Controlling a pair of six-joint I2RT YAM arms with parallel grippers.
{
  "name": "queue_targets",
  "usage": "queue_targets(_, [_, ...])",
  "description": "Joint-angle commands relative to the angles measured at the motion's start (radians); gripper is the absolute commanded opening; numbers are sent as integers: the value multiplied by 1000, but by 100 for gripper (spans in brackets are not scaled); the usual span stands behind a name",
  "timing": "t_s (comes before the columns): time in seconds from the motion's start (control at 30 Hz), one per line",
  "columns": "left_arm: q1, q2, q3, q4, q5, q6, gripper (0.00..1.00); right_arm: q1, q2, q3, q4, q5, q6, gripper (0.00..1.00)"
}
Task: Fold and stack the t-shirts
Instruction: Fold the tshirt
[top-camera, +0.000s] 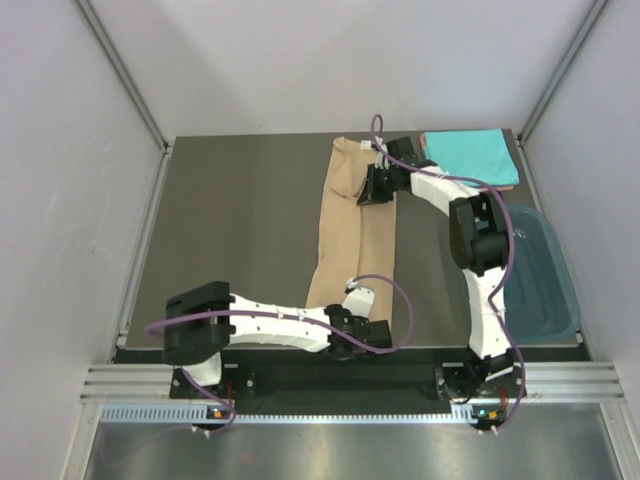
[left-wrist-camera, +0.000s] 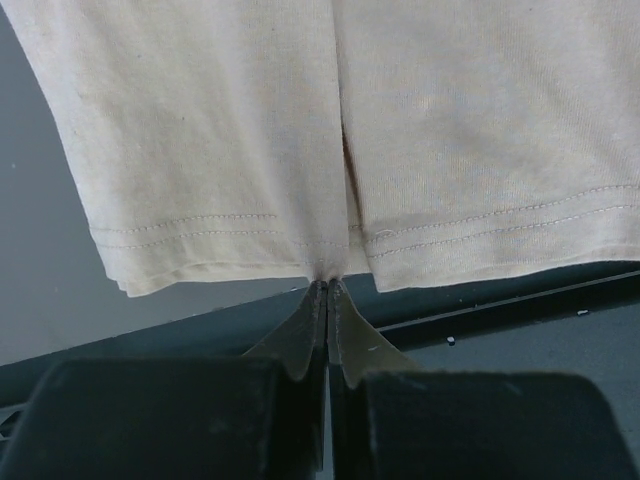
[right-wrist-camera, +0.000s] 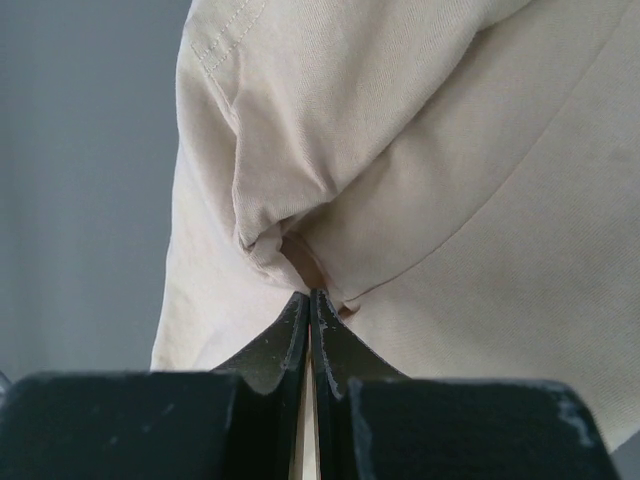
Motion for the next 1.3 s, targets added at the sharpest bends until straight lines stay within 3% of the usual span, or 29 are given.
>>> queue_targets(0.0, [-12, 23, 37, -42, 32, -21, 0, -26, 2, 16, 52, -14, -4, 0])
queue_targets(0.37, [-17, 72, 80, -78, 54, -34, 0, -28, 29, 25, 50, -26, -7, 1])
queue_targets(0.43, [-17, 78, 99, -107, 56, -36, 0, -29, 33, 28, 44, -24, -11, 10])
queue_targets(0.5, [-17, 78, 130, -153, 28, -42, 11, -31, 27, 35, 20, -14, -17, 19])
queue_targets(0.53, [-17, 72, 170, -193, 16, -42, 23, -36, 12, 33, 11, -9, -19, 22])
queue_targets(0.67, [17, 3, 260, -253, -27, -7, 31, -62, -56, 13, -35, 45, -2, 36])
queue_targets(0.77, [137, -118, 203, -136, 61, 106, 32, -83, -122, -16, -59, 68, 19, 39])
queue_targets(0.83, [286, -206, 104, -71, 162, 183, 32, -86, -172, -40, -78, 66, 19, 40])
queue_targets(0.97, [515, -345, -57, 53, 249, 306, 40, -88, -254, -100, -97, 83, 15, 48])
queue_targets(1.07, [593, -365, -152, 96, 353, 340, 43, -89, -280, -100, -103, 129, 1, 50])
queue_targets(1.27, [597, -330, -250, 139, 401, 318, 46, -112, -165, 25, -79, 89, -19, 55])
